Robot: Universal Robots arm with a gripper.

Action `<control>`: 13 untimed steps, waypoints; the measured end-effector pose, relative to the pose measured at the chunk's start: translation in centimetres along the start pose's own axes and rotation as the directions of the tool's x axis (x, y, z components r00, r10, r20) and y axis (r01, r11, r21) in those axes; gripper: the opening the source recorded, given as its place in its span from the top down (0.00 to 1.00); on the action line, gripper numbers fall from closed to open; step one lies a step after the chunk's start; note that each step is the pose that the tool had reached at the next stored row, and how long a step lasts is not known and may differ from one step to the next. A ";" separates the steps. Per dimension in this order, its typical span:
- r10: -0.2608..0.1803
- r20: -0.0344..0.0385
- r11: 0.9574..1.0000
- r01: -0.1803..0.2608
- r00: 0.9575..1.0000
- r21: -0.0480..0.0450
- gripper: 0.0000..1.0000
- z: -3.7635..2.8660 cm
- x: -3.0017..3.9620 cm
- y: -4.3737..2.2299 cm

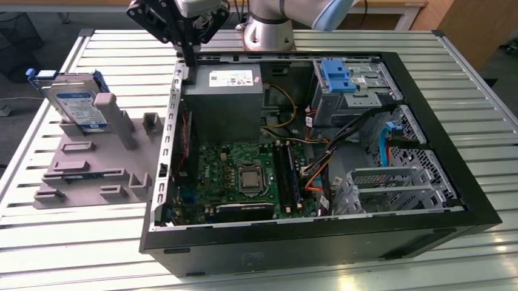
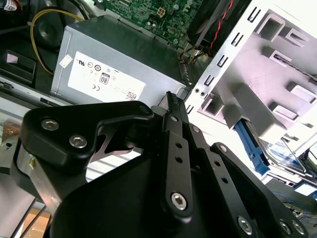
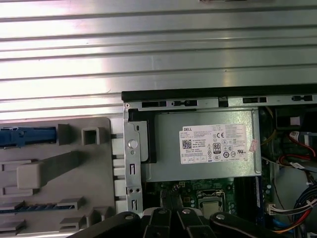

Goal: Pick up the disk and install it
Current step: 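Reach for the disk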

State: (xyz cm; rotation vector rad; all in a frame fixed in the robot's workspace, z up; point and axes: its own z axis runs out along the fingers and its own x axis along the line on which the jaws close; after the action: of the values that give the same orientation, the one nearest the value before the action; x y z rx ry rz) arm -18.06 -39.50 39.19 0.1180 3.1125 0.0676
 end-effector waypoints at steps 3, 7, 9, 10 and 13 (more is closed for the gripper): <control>0.000 0.000 1.000 0.000 1.000 0.000 0.89 0.01 0.08 -0.01; 0.000 0.000 1.000 0.000 1.000 0.000 0.89 0.03 0.19 -0.01; 0.000 0.000 1.000 0.000 1.000 0.000 0.89 0.04 0.25 -0.02; 0.000 0.000 1.000 0.000 1.000 0.000 0.89 0.04 0.28 -0.02; 0.000 0.000 1.000 0.000 1.000 0.000 0.89 0.05 0.38 -0.03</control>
State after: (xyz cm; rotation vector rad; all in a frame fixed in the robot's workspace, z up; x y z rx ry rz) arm -18.43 -39.50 39.12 0.1180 3.1125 0.0677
